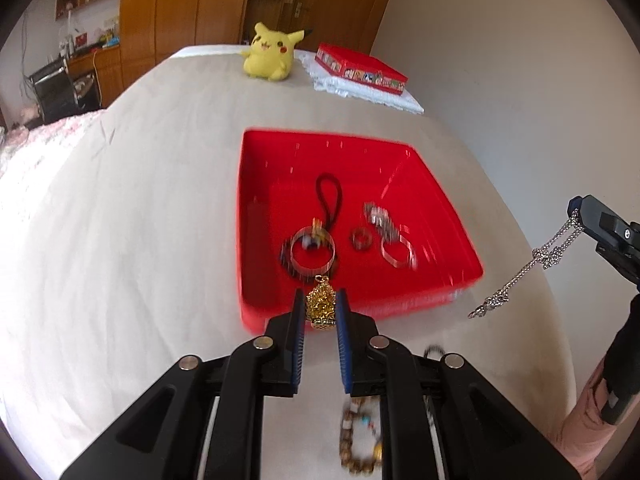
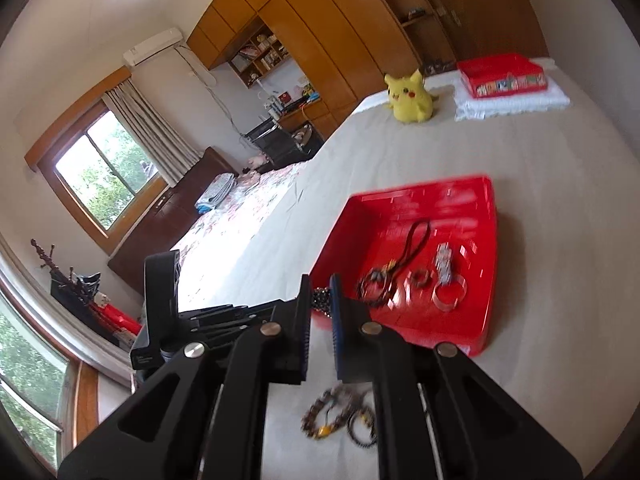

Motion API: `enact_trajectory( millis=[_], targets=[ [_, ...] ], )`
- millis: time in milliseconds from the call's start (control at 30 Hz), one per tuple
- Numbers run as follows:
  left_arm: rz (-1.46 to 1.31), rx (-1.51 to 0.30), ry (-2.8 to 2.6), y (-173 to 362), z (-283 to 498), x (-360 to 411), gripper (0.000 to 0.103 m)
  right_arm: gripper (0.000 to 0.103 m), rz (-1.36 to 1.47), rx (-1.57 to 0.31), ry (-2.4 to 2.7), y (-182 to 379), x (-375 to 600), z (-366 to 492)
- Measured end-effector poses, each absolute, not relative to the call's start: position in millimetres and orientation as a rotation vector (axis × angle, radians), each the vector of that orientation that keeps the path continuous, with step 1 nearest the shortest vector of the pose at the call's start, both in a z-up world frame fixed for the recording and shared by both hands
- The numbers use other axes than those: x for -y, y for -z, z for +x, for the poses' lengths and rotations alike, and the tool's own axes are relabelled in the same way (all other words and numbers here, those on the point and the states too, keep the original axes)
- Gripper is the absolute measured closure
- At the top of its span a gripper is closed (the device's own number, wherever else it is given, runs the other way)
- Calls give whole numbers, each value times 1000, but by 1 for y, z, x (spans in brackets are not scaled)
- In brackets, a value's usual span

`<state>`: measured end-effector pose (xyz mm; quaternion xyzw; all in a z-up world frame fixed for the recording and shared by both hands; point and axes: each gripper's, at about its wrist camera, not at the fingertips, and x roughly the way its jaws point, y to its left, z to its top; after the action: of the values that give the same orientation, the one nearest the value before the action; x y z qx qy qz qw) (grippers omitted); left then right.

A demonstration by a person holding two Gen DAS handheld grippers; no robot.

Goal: Organize jewelry
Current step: 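Carry the gold pendant and silver chain into the red tray and open both tools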

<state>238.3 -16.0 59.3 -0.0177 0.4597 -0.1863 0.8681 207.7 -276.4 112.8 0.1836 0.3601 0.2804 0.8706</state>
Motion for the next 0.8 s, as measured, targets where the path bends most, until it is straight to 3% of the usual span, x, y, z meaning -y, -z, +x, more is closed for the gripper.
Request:
enact_trajectory(
  millis=[167,533,633,800],
  targets=[
    [-41,-983,374,-56,282,34,89,96,381,-774,-543,-107,279,249],
    [-32,-1053,329,-21,343,56,88,95,359,-949,-441,-40,276,327],
    [-29,-1072,316,-15,348,57,79,92,311,-979,-386,-30,271,330],
    [-28,-1061,323,-20,342,56,79,92,290,-997,-351,-24,272,325]
  ],
)
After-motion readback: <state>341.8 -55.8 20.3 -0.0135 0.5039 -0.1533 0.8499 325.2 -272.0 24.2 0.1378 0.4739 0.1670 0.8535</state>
